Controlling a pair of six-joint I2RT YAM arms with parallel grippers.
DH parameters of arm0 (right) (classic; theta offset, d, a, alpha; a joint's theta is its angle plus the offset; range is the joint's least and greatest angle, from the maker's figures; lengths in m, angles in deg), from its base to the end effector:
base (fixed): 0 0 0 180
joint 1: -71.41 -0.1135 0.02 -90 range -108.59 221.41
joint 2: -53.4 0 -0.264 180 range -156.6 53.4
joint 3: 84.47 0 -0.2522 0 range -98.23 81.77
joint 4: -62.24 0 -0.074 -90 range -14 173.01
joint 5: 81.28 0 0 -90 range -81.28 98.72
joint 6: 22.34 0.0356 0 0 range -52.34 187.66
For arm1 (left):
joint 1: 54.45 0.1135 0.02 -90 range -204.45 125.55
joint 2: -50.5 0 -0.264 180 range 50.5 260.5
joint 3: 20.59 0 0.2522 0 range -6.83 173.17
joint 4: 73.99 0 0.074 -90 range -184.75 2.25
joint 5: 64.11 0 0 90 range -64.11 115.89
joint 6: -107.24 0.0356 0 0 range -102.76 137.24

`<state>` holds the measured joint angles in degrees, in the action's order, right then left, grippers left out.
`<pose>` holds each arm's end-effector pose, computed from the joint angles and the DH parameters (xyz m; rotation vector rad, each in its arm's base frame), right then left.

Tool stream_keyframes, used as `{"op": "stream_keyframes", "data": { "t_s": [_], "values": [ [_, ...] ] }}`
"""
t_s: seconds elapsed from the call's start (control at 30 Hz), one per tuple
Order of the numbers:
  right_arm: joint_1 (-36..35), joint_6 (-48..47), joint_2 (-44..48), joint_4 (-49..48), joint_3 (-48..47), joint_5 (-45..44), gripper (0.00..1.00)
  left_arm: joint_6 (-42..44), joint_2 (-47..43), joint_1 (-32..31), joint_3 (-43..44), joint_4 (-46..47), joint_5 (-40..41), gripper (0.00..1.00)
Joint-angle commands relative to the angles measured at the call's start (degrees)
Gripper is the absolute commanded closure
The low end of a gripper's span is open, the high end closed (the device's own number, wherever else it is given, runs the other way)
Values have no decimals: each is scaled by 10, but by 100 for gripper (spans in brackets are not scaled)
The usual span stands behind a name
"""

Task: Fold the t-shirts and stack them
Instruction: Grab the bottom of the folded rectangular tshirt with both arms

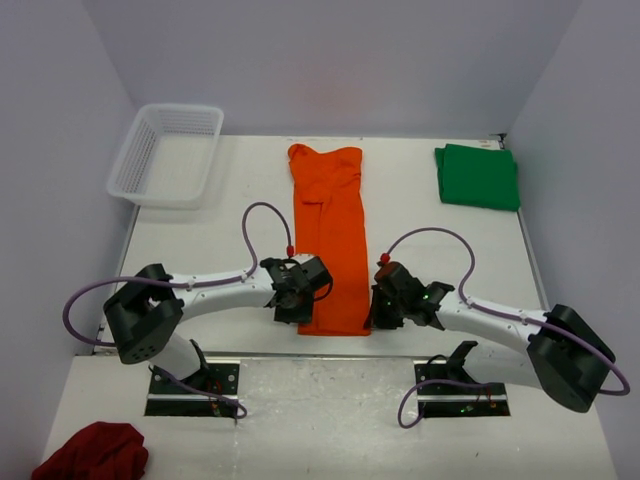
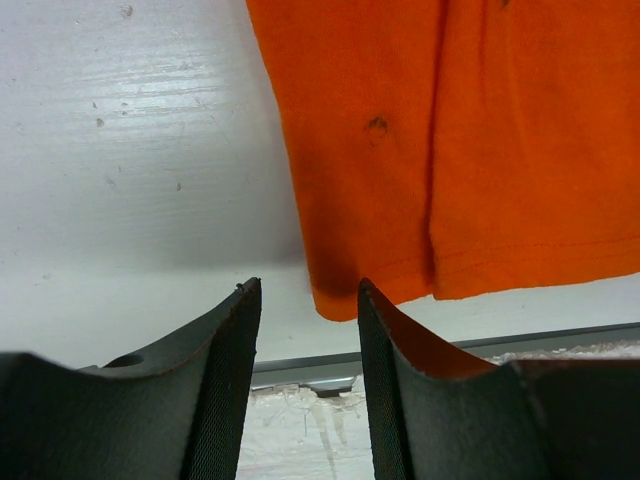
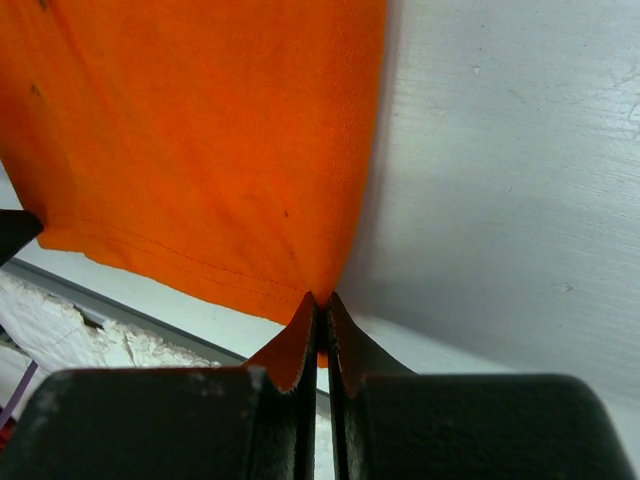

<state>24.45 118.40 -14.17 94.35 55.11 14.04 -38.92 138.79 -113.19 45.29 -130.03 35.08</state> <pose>0.1338 0.1482 0.1484 0.0562 2.7816 0.6609 0.1435 -0.2254 0.1743 0.0417 2.8958 -0.1217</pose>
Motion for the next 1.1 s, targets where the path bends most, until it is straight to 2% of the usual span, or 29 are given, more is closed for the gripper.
{"op": "stream_keyframes", "data": {
  "t_s": [0.0,0.23,0.4,0.53,0.57,0.63,1.07],
  "values": [
    [-4,-6,12,-12,7,-1,100,-23,7,-9,11,6,7,55],
    [-4,-5,20,-9,12,-2,100,-29,18,-17,1,18,2,55],
    [-4,-5,24,-6,13,-1,100,-30,21,-17,-11,27,4,64],
    [-4,-3,22,-7,12,-1,100,-31,19,-17,-17,32,5,82],
    [-4,-4,21,-7,13,-1,100,-32,15,-17,-18,30,7,92],
    [-5,-3,19,0,10,-6,100,-38,6,-17,-25,23,11,100],
    [-9,22,45,39,15,-39,100,-74,-87,-17,-115,14,22,100]
  ]
}}
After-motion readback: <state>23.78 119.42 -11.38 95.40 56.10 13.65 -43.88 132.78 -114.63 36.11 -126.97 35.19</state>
